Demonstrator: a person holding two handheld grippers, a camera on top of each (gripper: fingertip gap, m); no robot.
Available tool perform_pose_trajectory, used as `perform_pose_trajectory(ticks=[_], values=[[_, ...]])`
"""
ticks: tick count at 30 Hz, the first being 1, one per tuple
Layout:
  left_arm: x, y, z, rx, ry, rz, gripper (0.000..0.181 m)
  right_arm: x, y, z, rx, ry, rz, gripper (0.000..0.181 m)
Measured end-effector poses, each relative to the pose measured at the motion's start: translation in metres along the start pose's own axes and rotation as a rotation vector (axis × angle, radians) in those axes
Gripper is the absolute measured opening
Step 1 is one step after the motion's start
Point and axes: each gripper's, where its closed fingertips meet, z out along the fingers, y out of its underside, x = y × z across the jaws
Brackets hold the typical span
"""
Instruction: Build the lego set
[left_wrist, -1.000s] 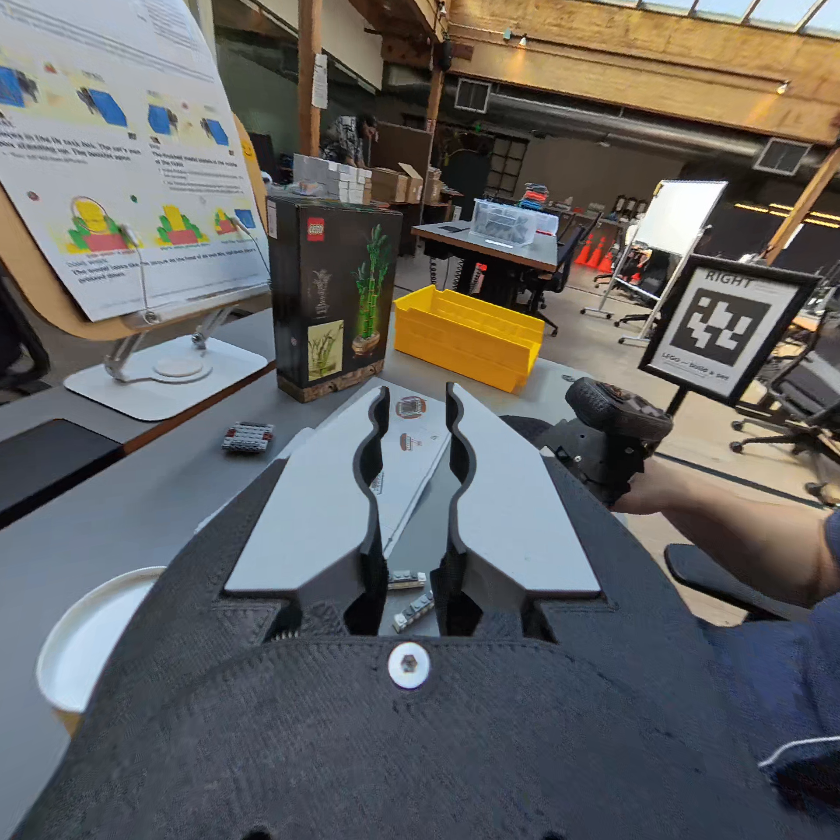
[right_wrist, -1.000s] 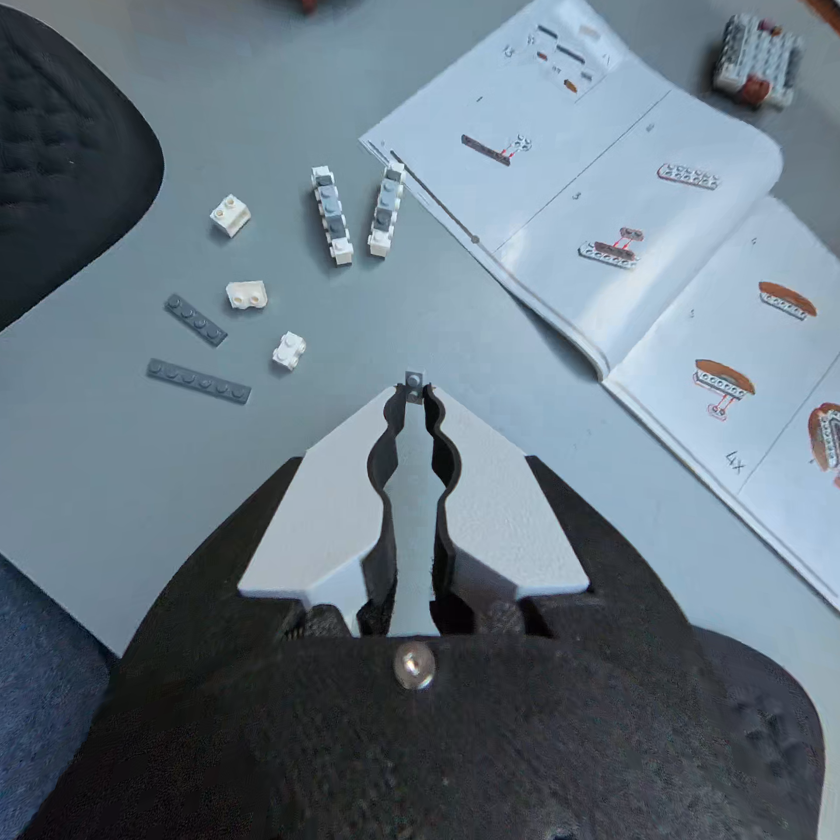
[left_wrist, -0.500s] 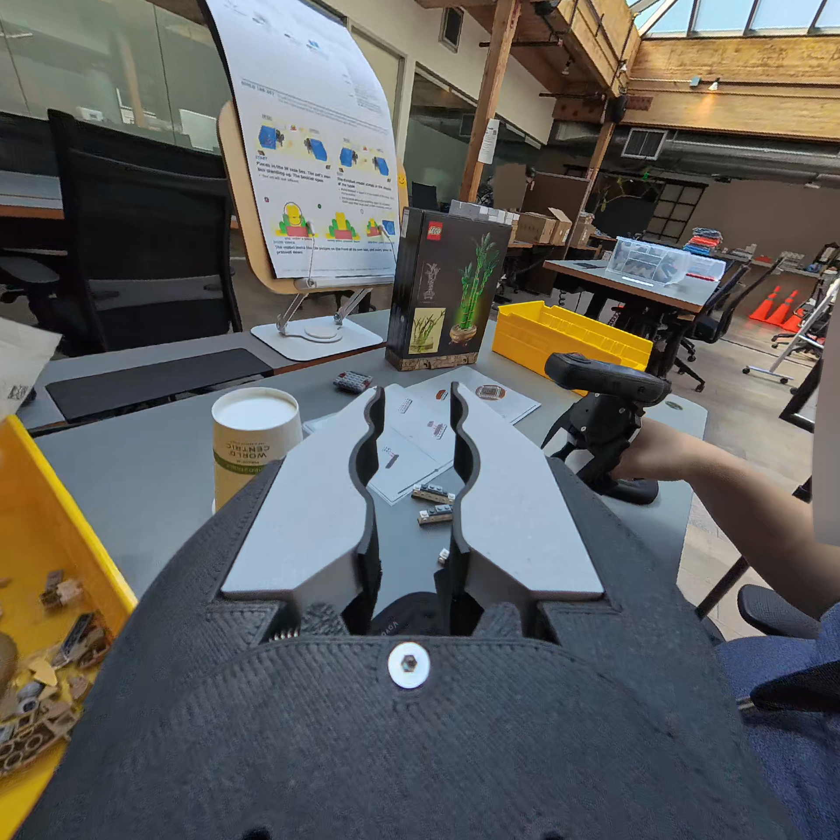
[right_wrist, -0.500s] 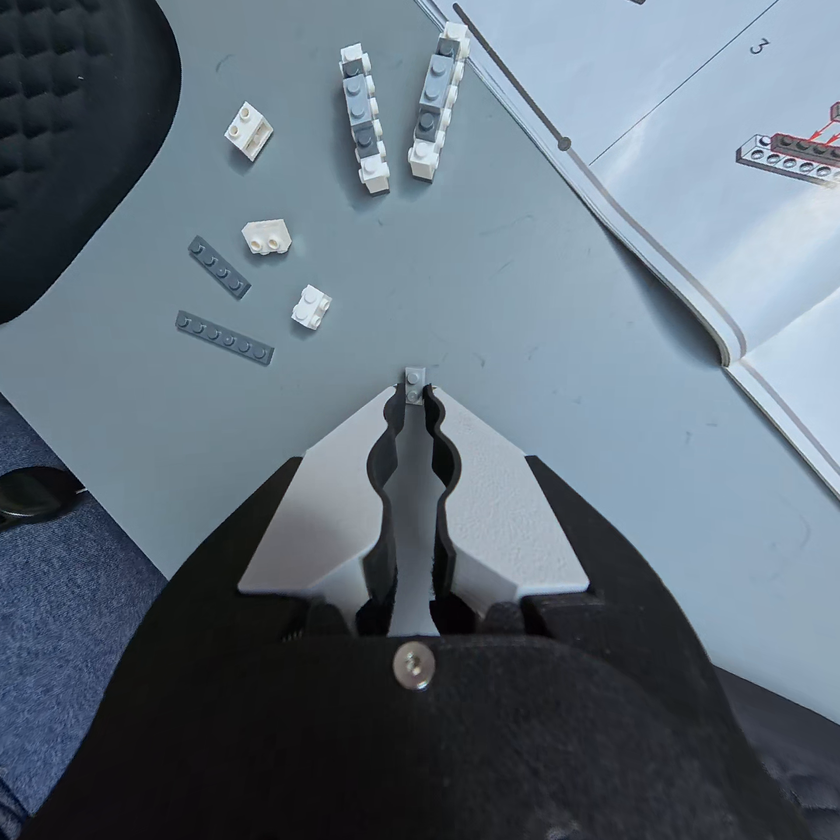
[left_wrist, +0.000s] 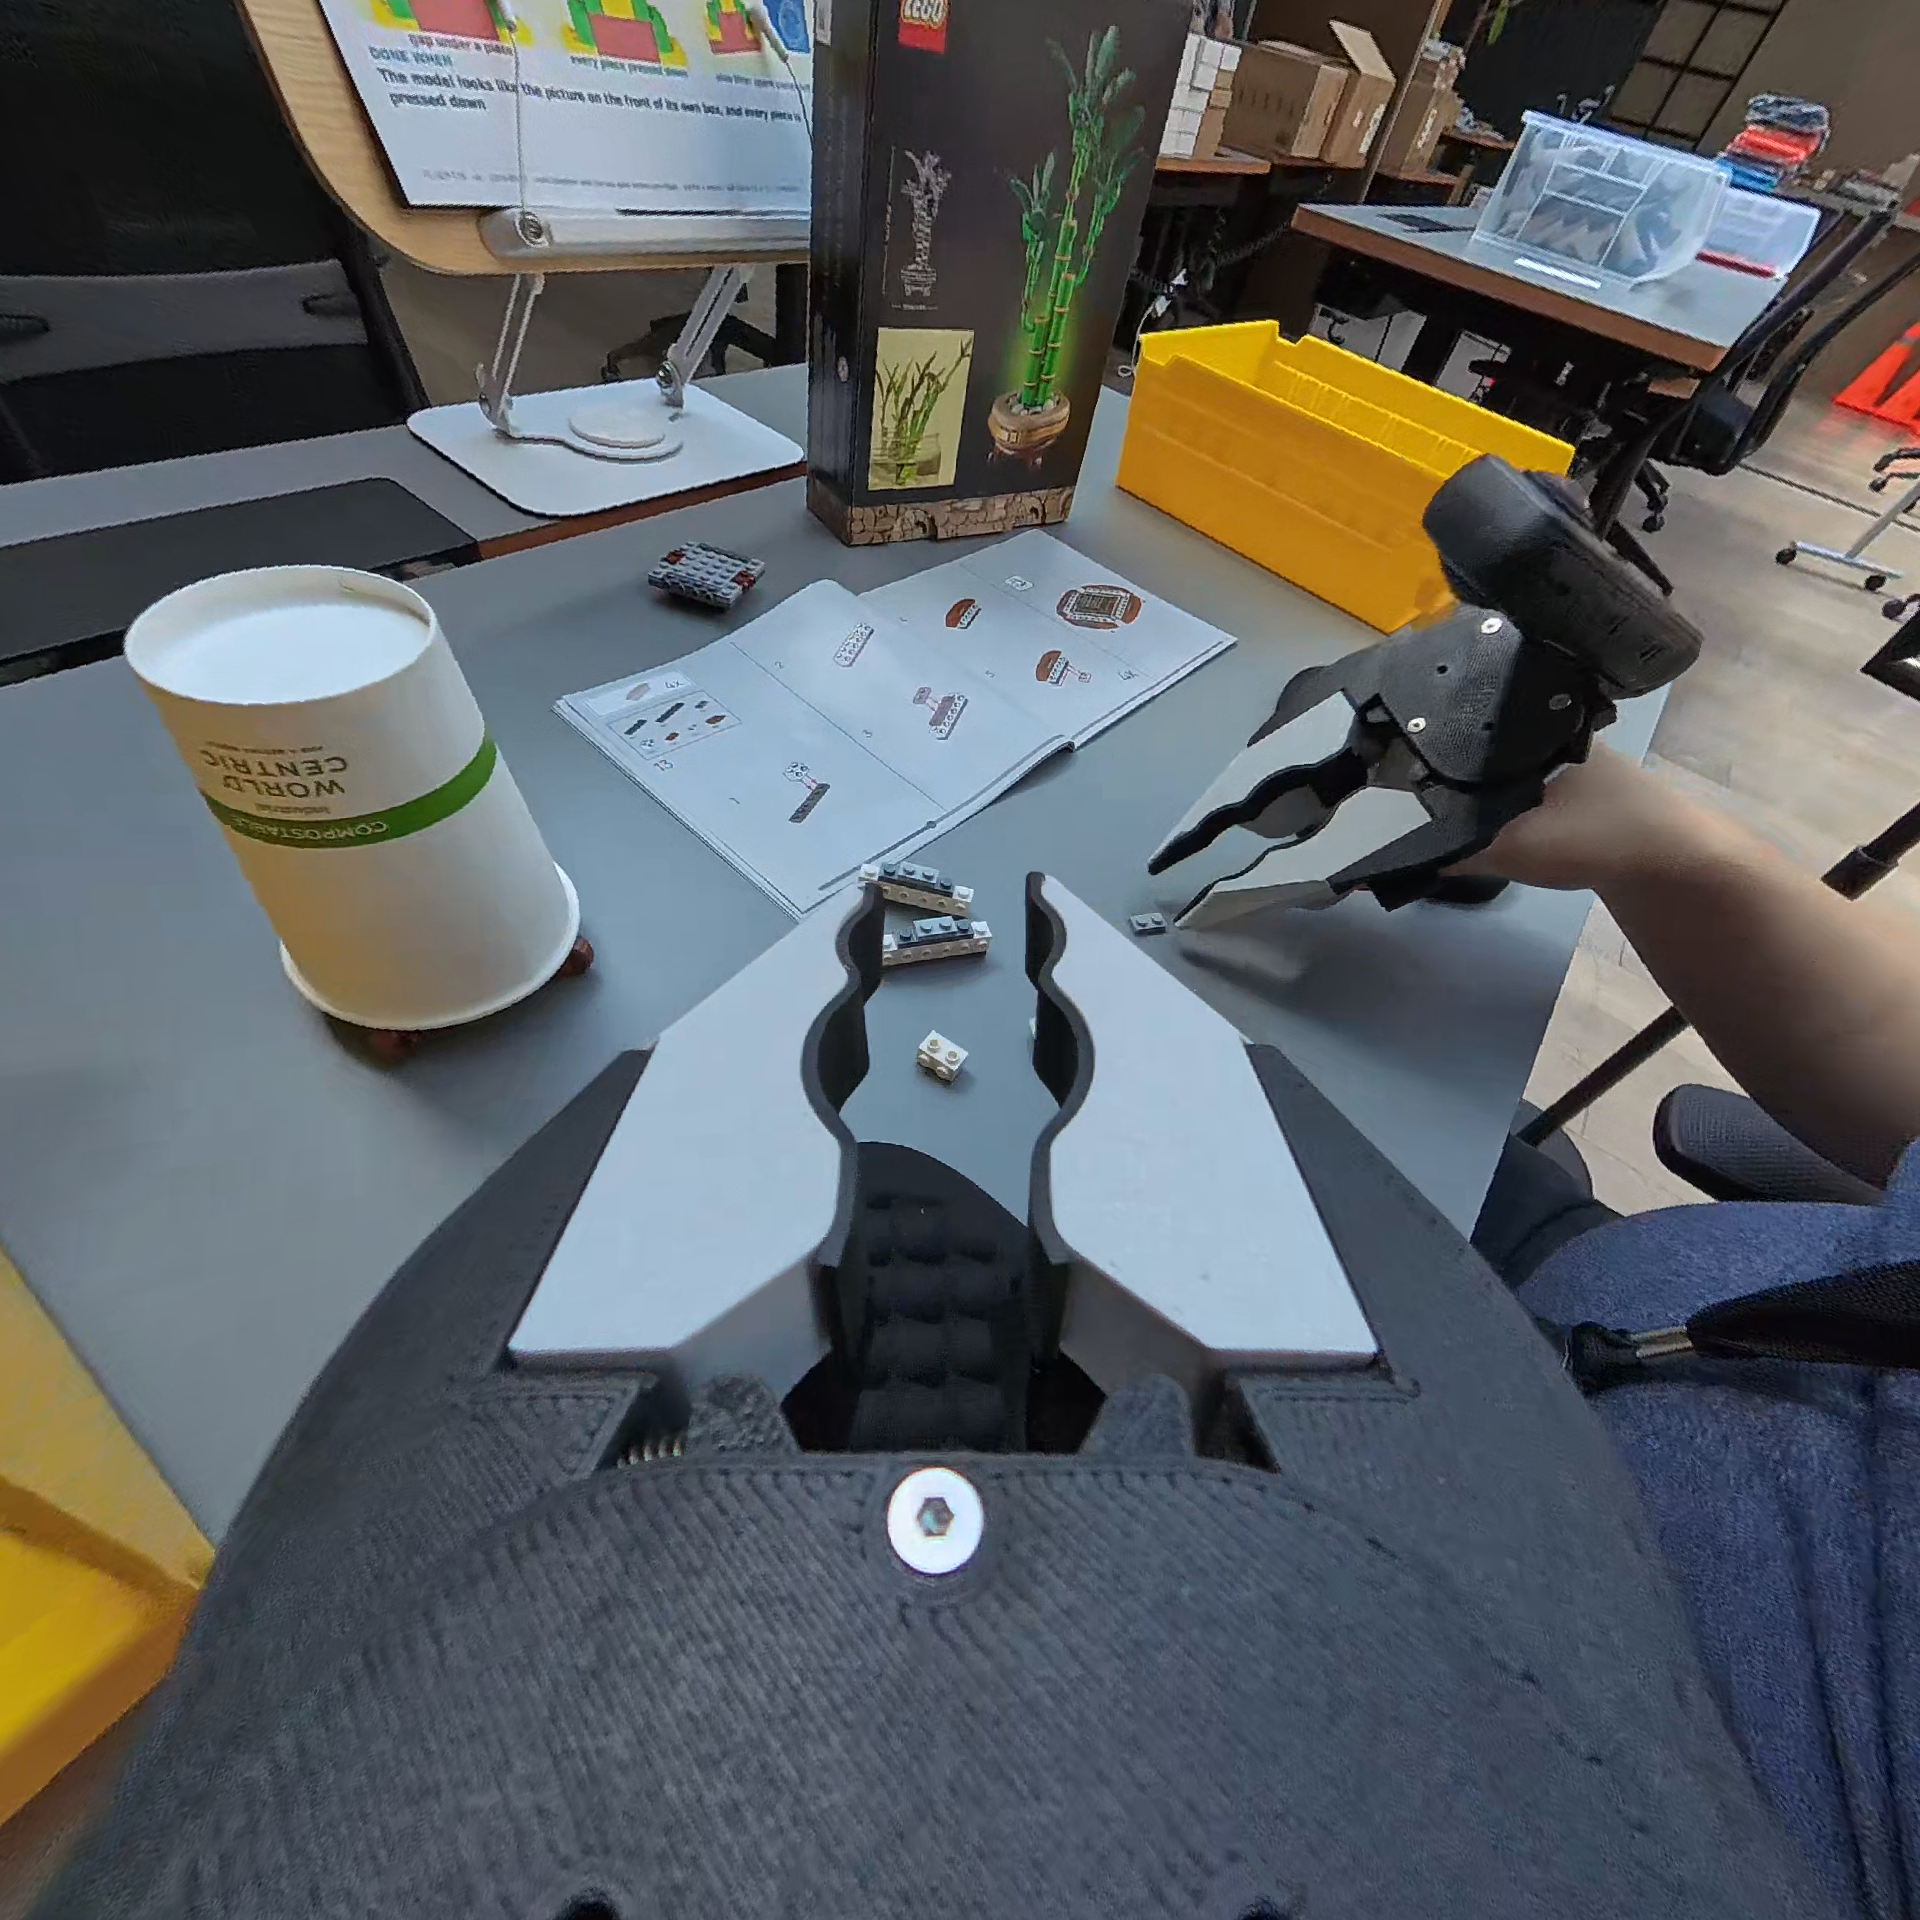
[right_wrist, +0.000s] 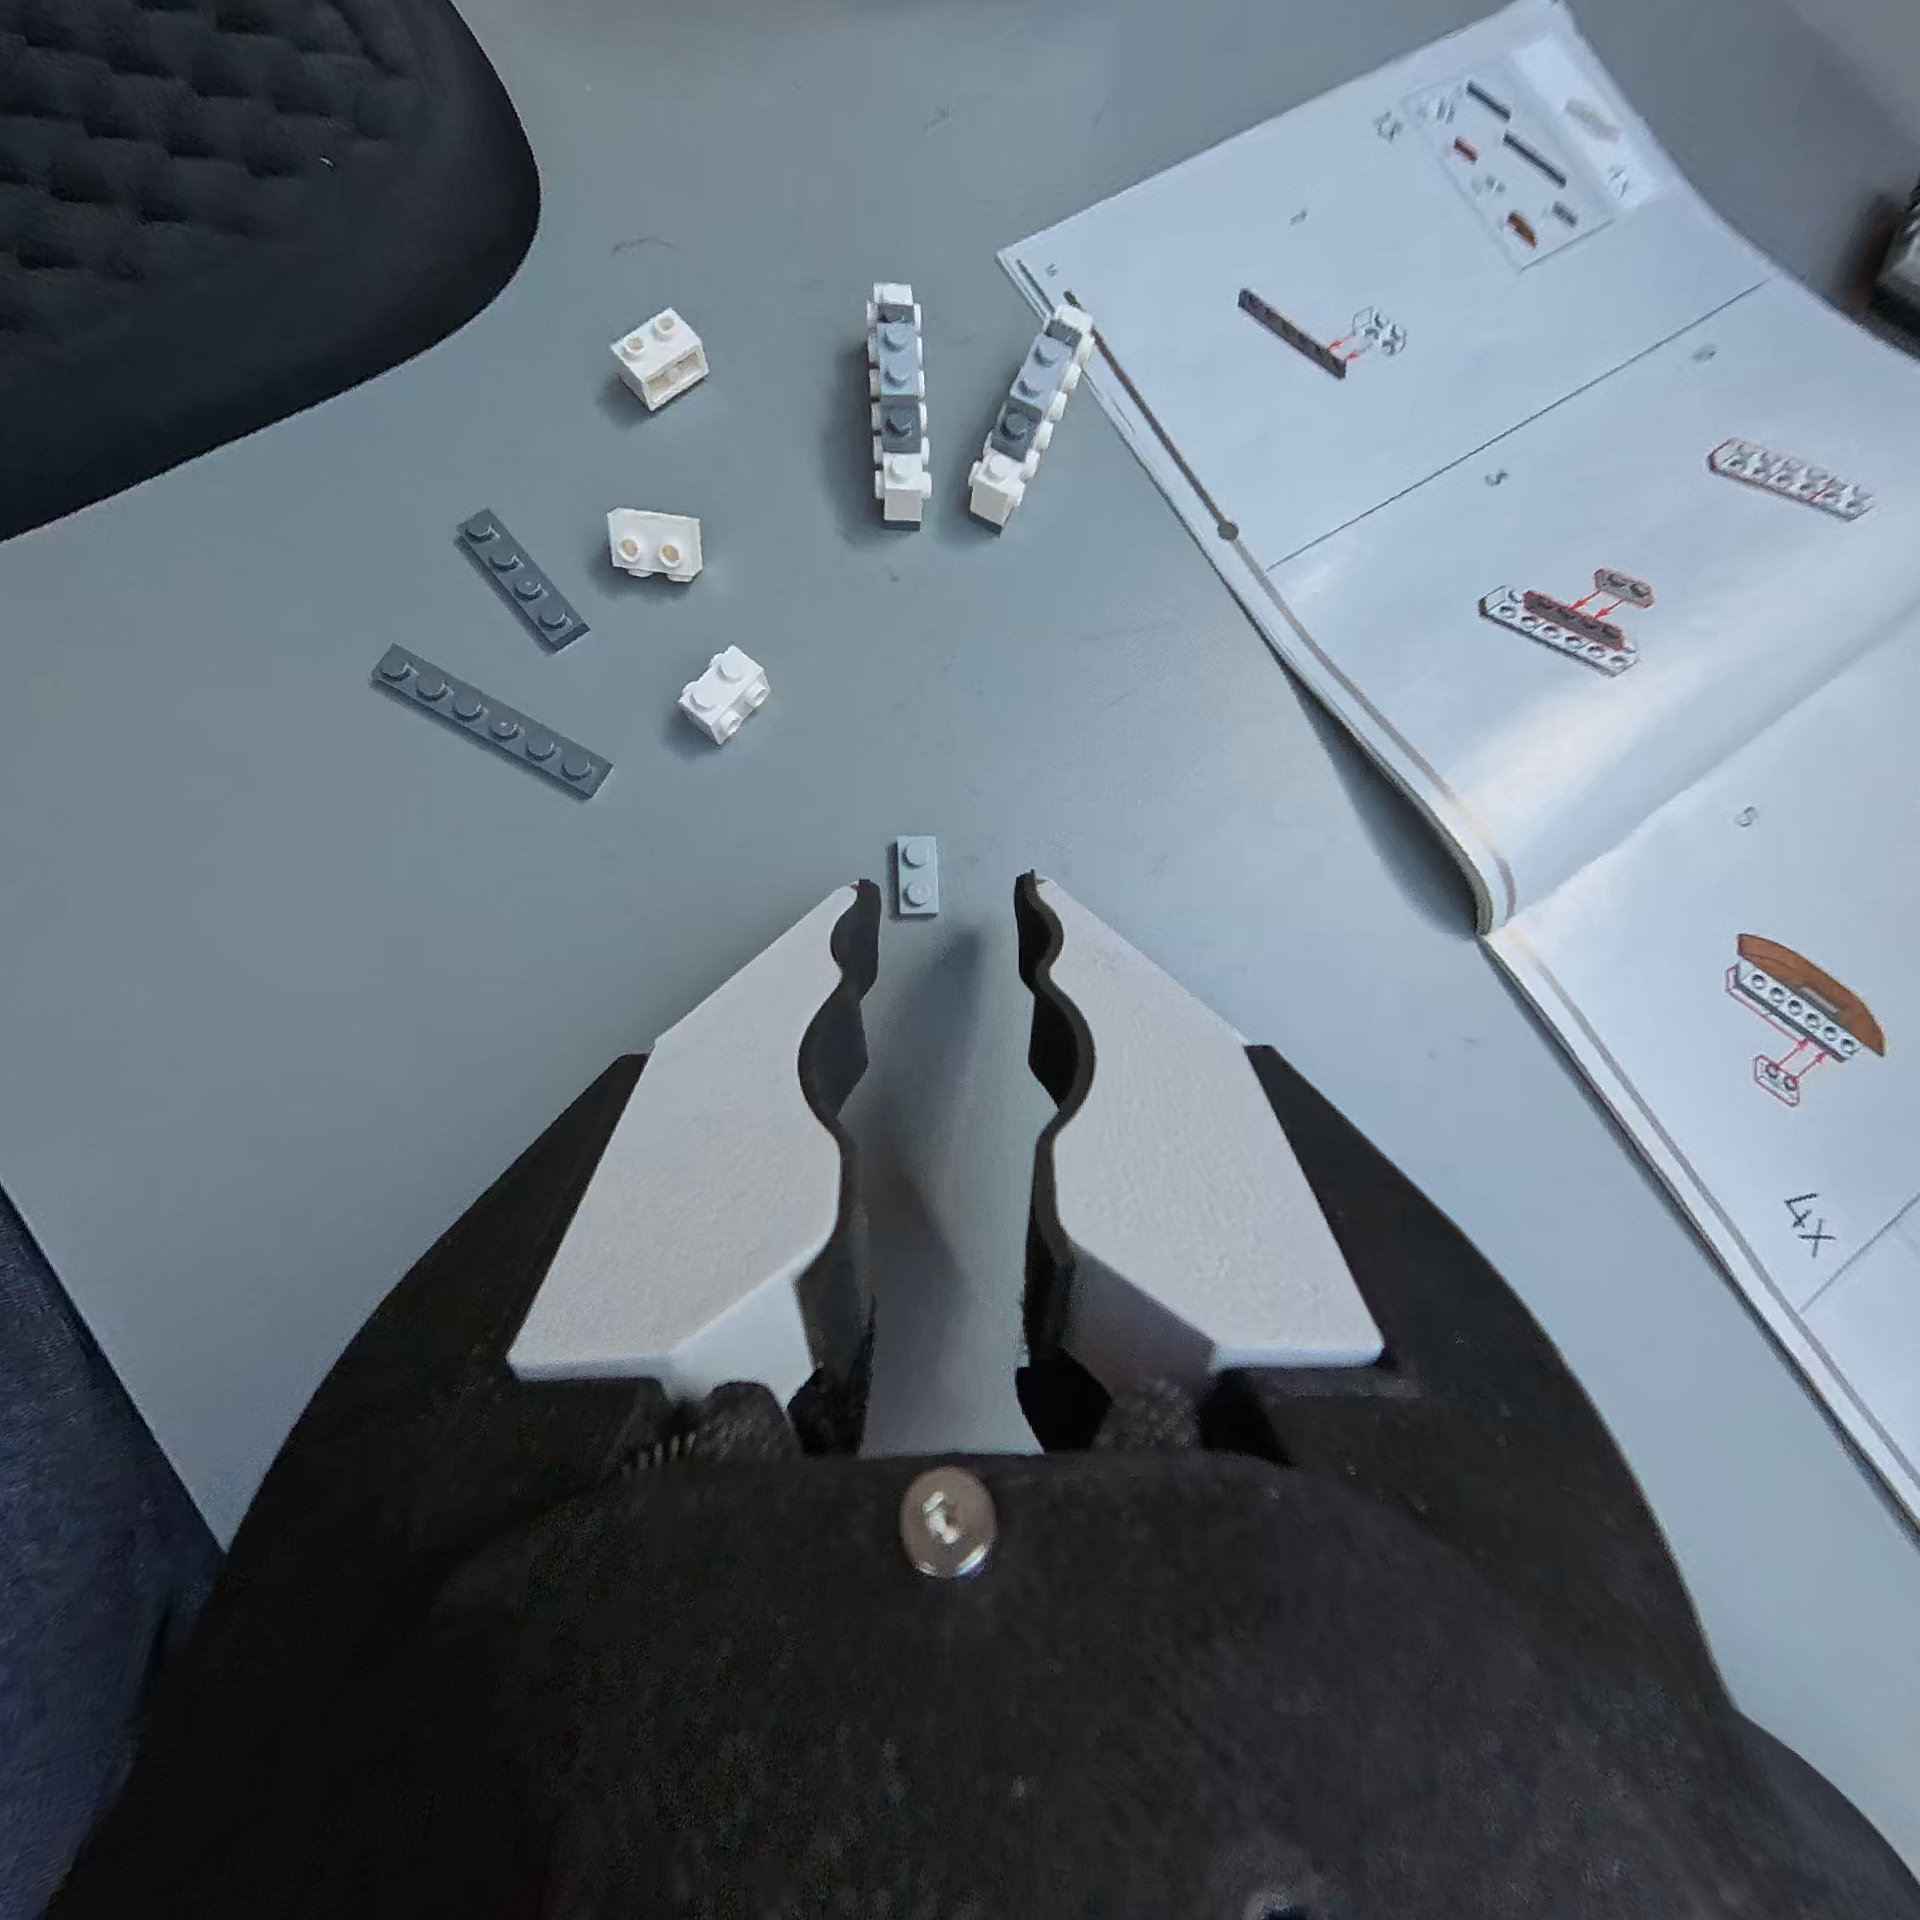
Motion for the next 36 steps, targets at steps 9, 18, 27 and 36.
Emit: perform_pose_trajectory(ticks=[9, 18, 27, 36], values=[[0.020, 0.014, 0.020, -0.109, 0.028, 0.090, 0.024, -0.068, -0.015, -0.015, 0.213, -0.268, -0.214, 0.026], [0.042, 0.041, 0.019, -0.171, 0.045, 0.128, 0.022, -0.087, -0.030, 0.012, 0.164, -0.332, -0.396, 0.026], [0.044, 0.063, 0.022, -0.229, 0.074, 0.132, 0.021, -0.086, -0.022, 0.020, 0.120, -0.354, -0.375, 0.007], [0.052, 0.071, 0.033, -0.185, 0.189, 0.010, 0.024, -0.085, -0.023, 0.006, 0.186, -0.368, -0.240, 0.005]])
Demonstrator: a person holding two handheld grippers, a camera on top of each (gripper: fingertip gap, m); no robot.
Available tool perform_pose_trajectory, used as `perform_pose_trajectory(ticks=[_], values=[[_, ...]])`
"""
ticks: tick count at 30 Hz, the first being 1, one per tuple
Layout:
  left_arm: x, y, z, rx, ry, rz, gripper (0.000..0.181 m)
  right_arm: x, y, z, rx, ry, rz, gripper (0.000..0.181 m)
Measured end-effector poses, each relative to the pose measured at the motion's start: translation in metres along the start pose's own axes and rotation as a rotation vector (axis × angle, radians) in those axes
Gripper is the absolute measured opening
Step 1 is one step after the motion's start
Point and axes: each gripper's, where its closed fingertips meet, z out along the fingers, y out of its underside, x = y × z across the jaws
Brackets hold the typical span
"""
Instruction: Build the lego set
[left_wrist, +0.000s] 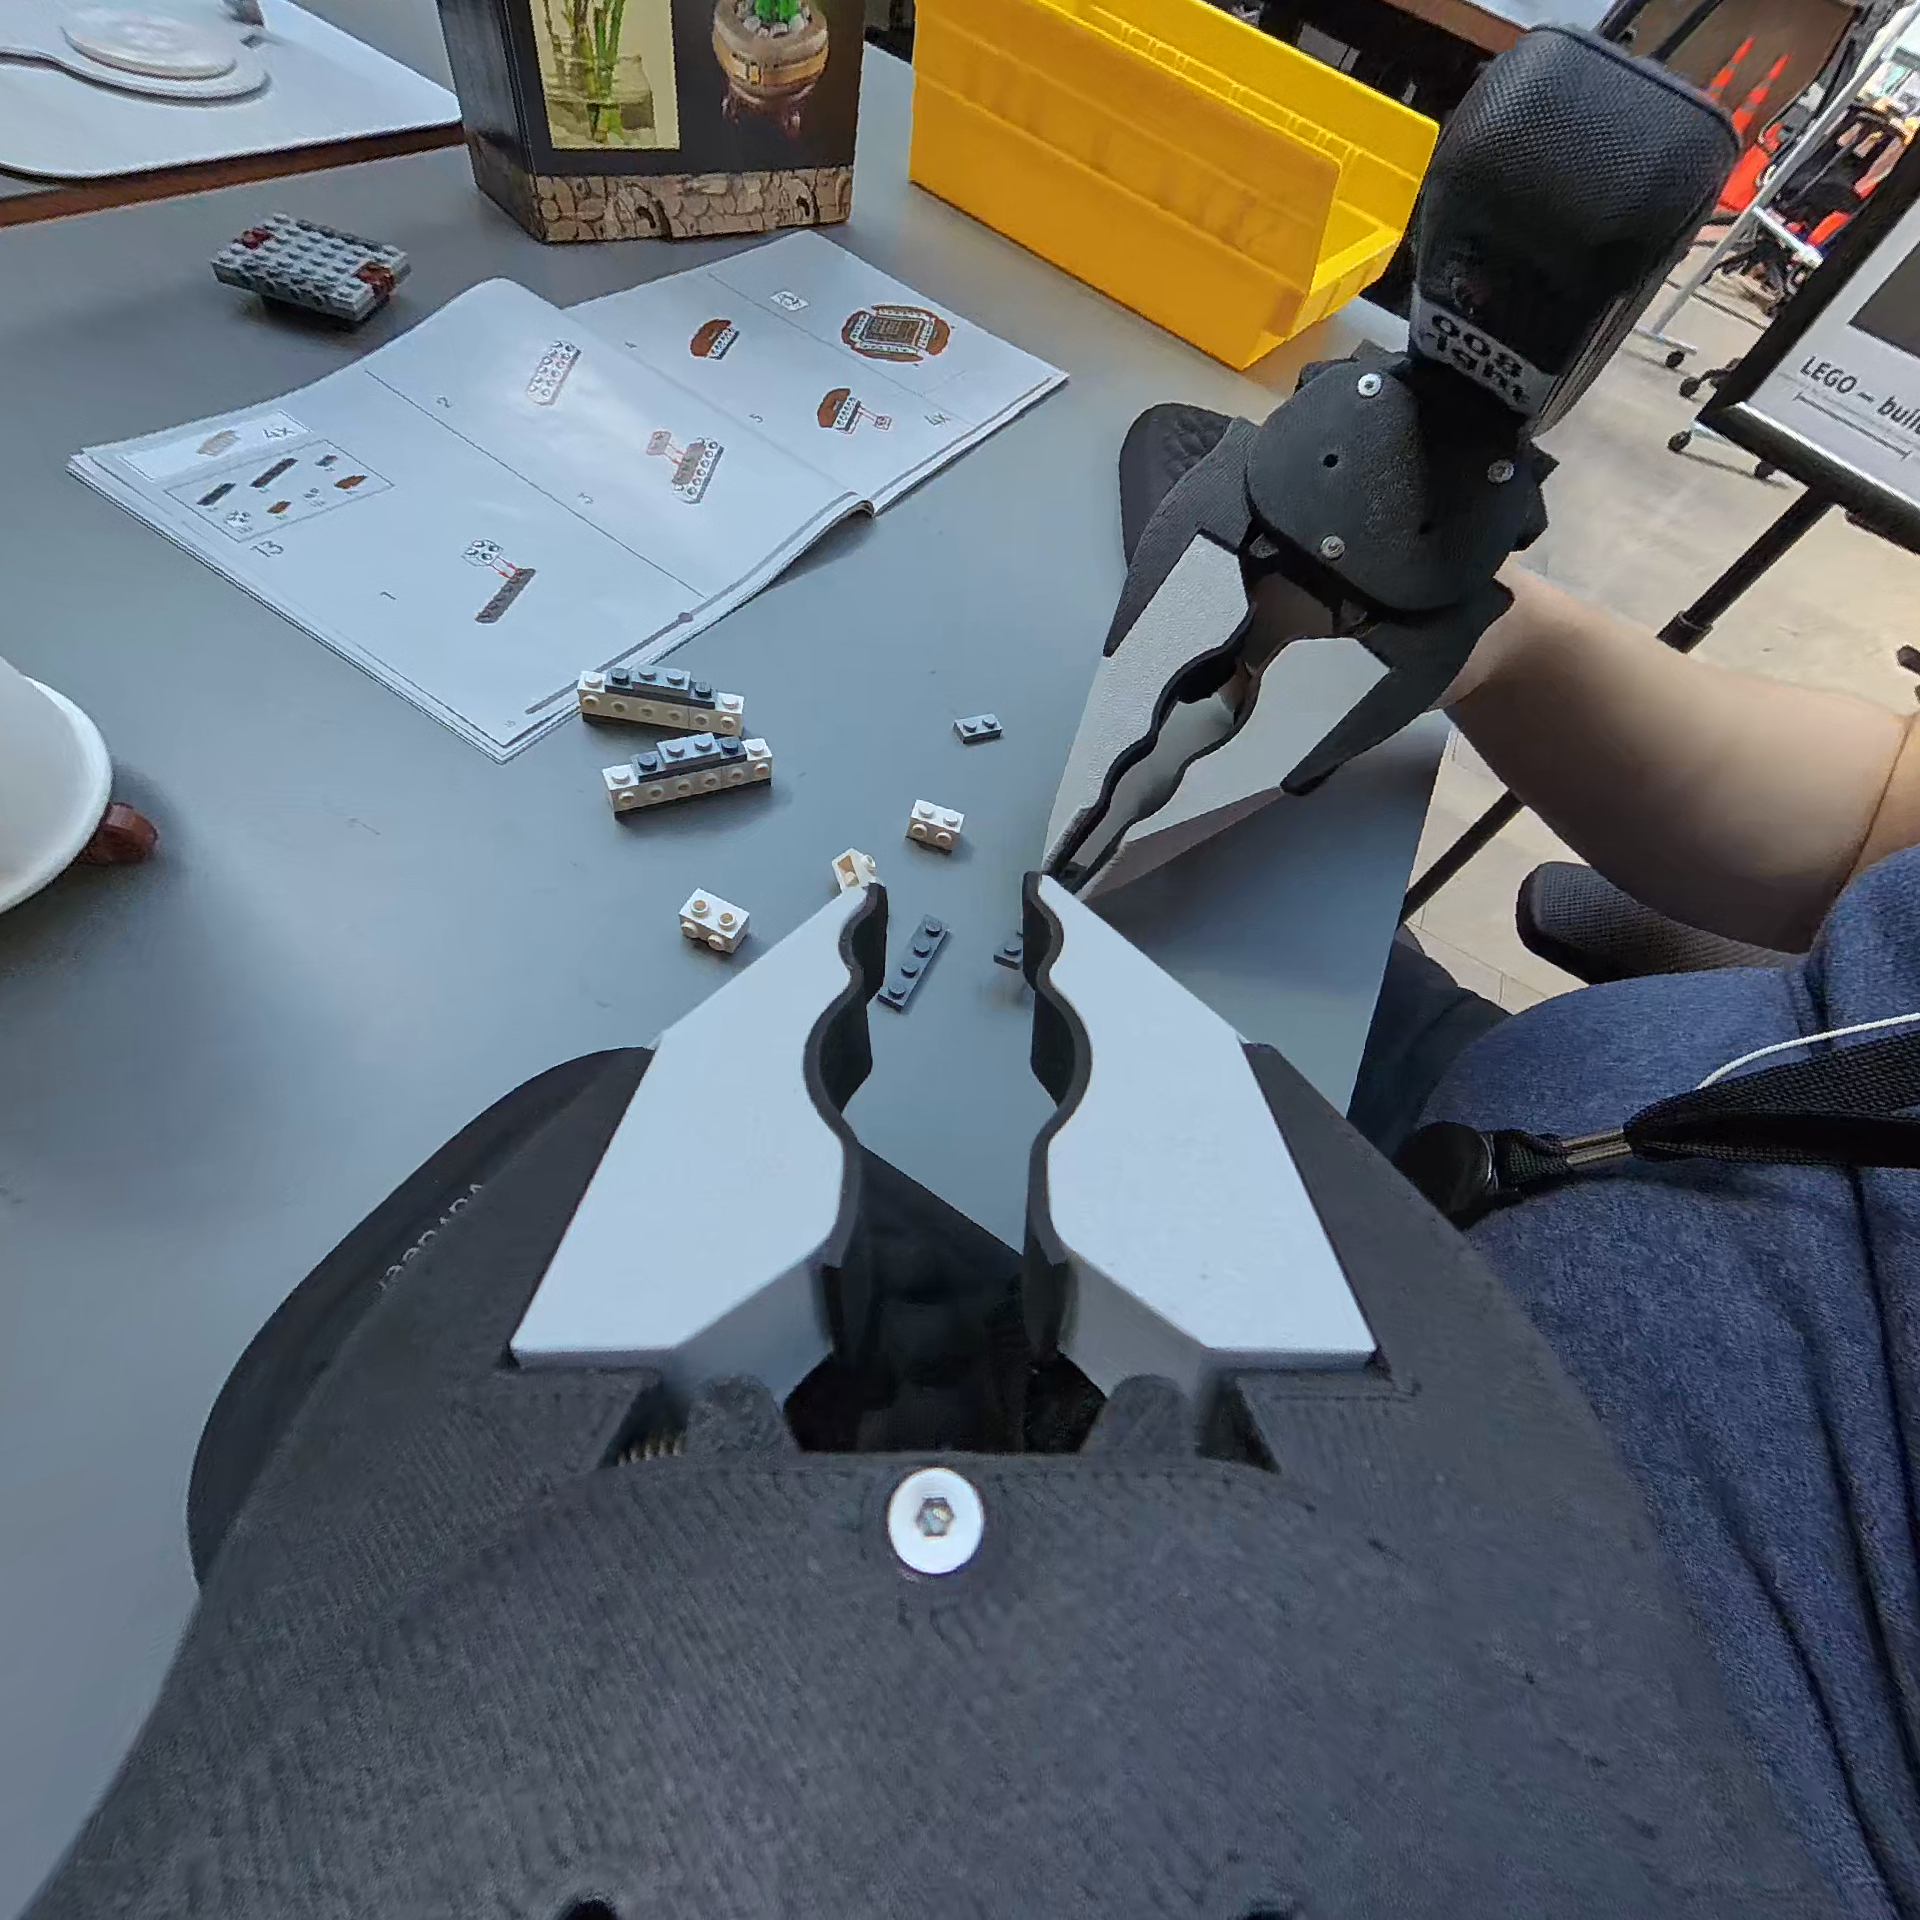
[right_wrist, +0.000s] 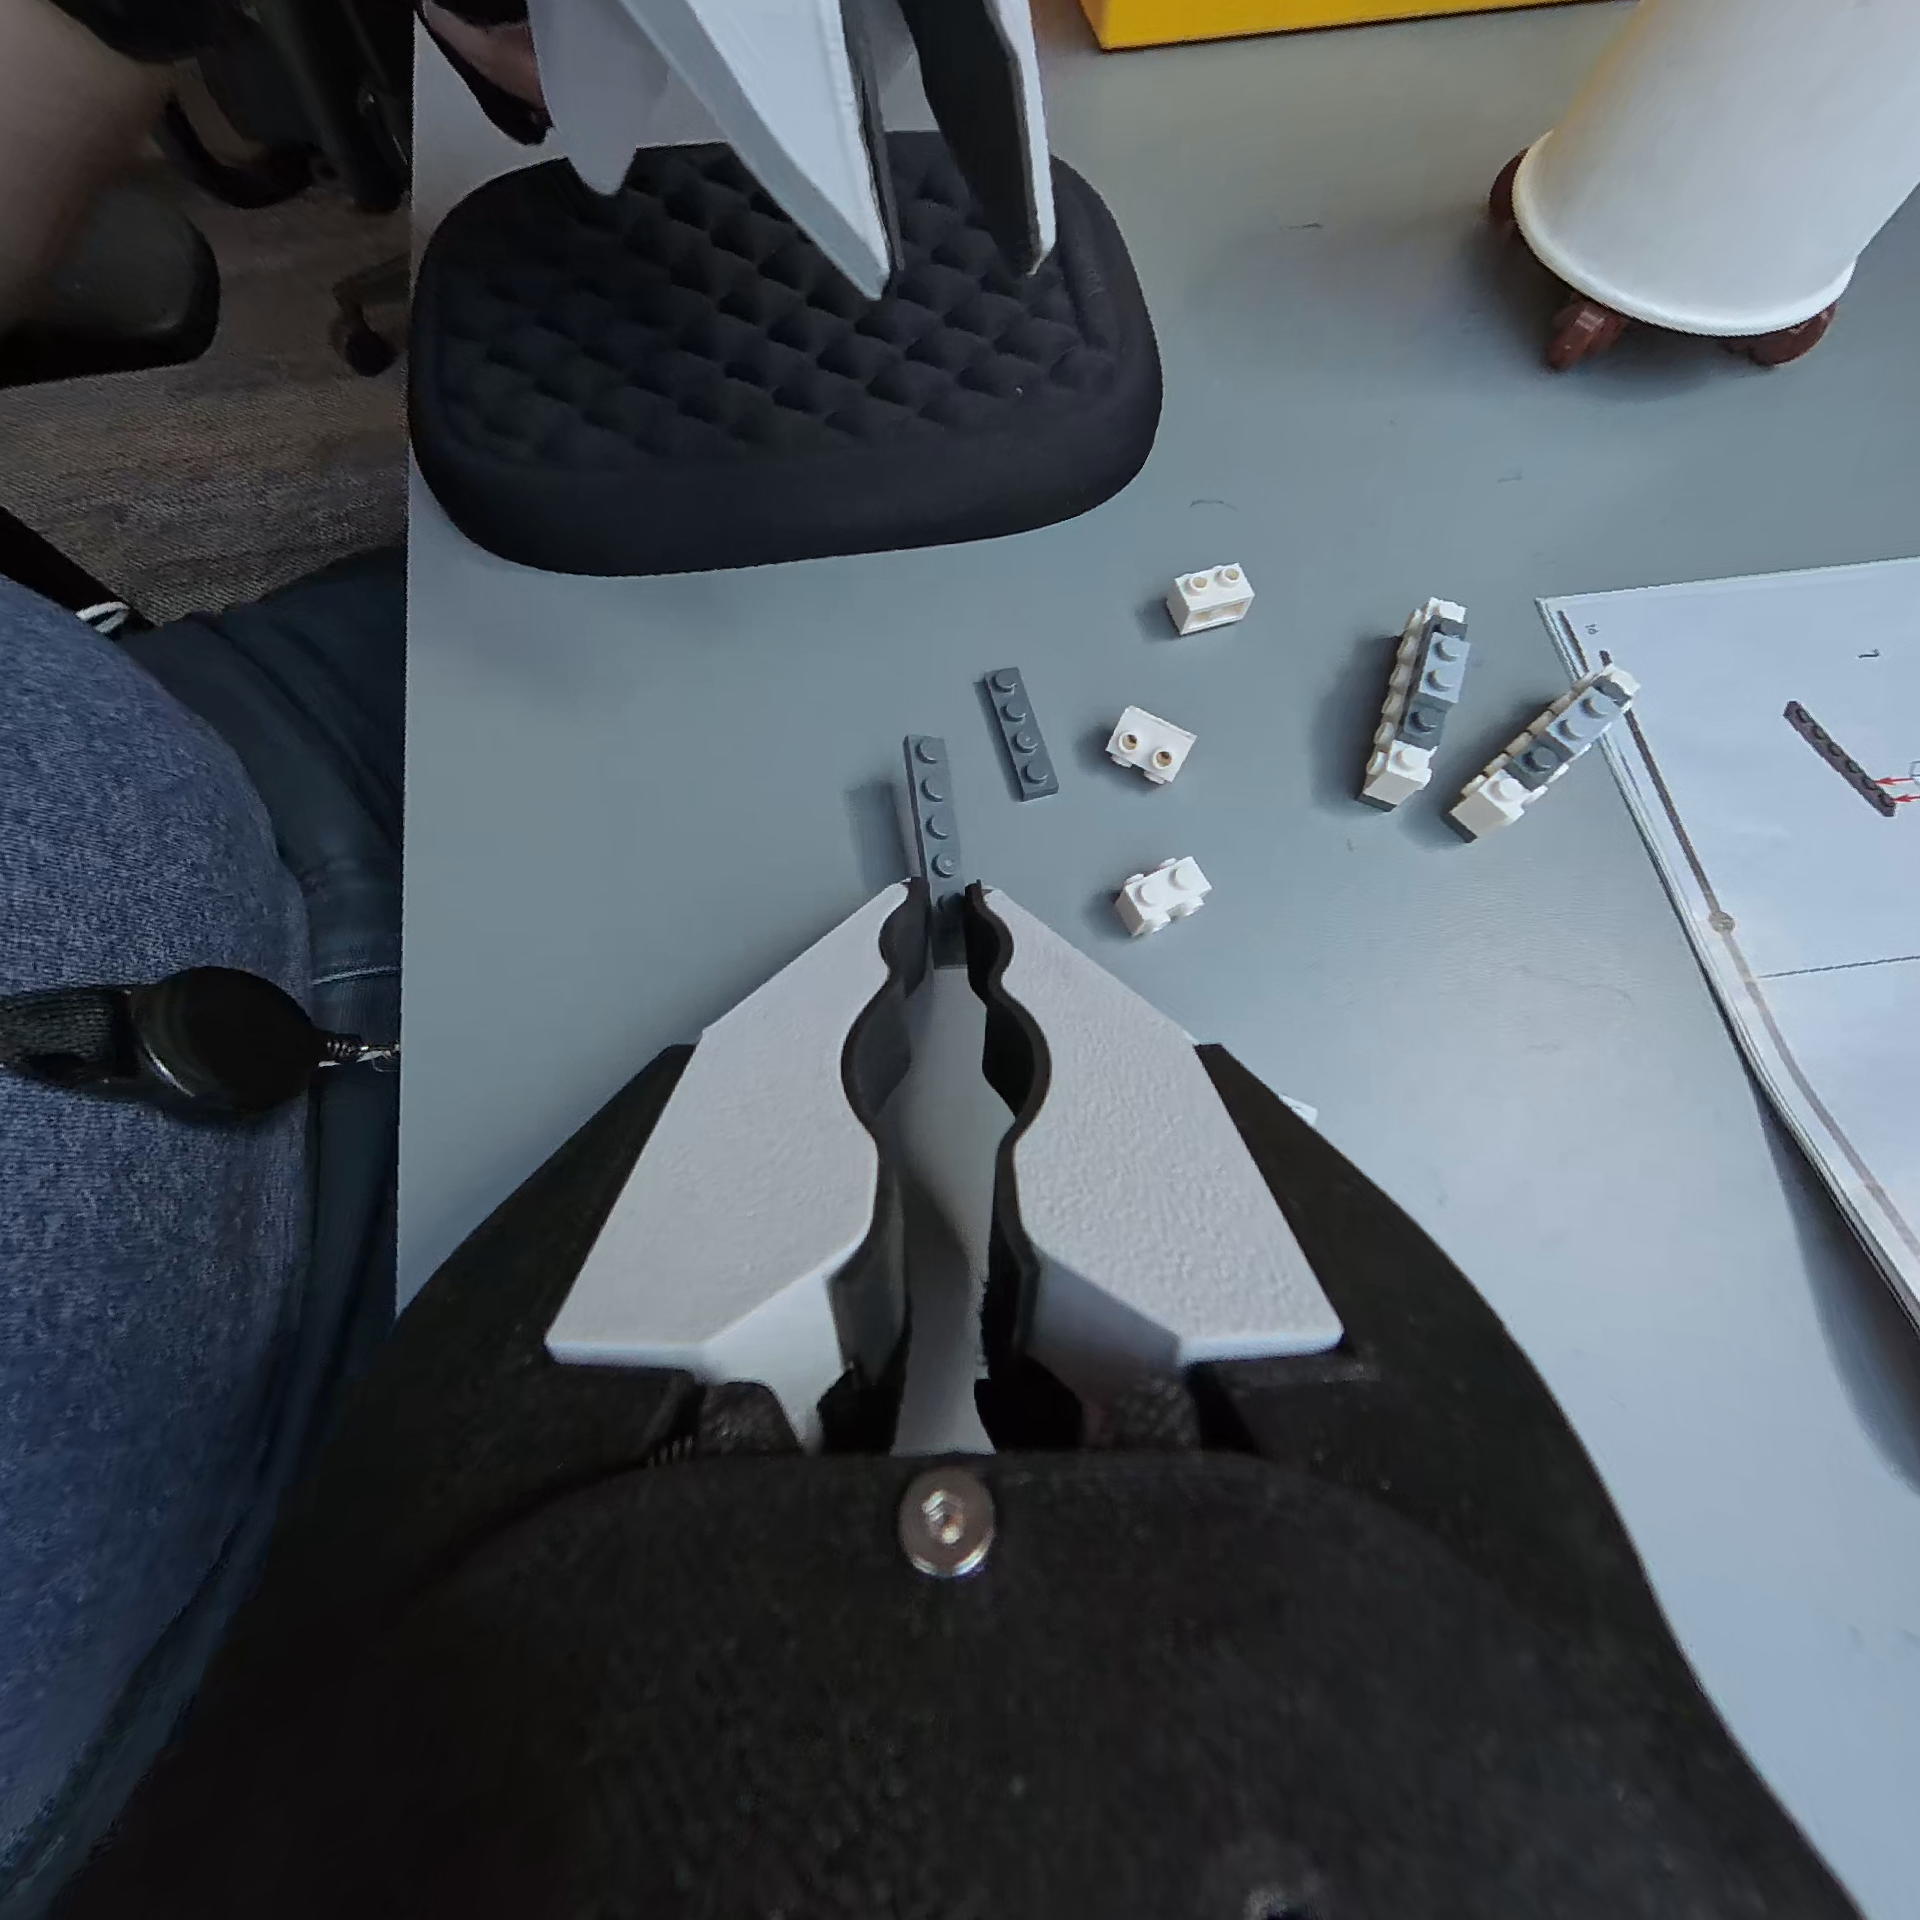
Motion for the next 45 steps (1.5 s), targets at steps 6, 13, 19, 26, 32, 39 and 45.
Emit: perform_pose_trajectory(ticks=[6, 13, 19, 26, 32, 39, 45], values=[[0.010, -0.002, 0.009, 0.031, 0.065, -0.046, 0.031, 0.010, -0.025, -0.017, 0.160, 0.085, 0.112, 0.005], [0.041, -0.043, 0.006, 0.342, 0.300, -0.216, 0.028, 0.005, -0.080, -0.058, 0.480, 0.064, 0.190, 0.005], [0.050, -0.050, 0.010, 0.401, 0.279, -0.097, 0.018, -0.002, -0.089, -0.062, 0.494, 0.031, 0.168, 0.005], [0.054, -0.042, 0.016, 0.363, 0.275, -0.009, 0.005, -0.007, -0.090, -0.059, 0.504, 0.013, 0.148, 0.005], [0.033, -0.038, 0.006, 0.329, 0.162, 0.054, 0.006, 0.036, -0.071, -0.067, 0.433, 0.126, 0.243, 0.024], [0.020, -0.040, -0.015, 0.353, 0.155, 0.026, 0.005, 0.012, -0.058, -0.031, 0.251, 0.055, 0.095, 0.025], [0.027, -0.040, -0.009, 0.340, 0.209, -0.019, 0.006, 0.000, -0.095, -0.028, 0.246, 0.215, -0.253, 0.026]])
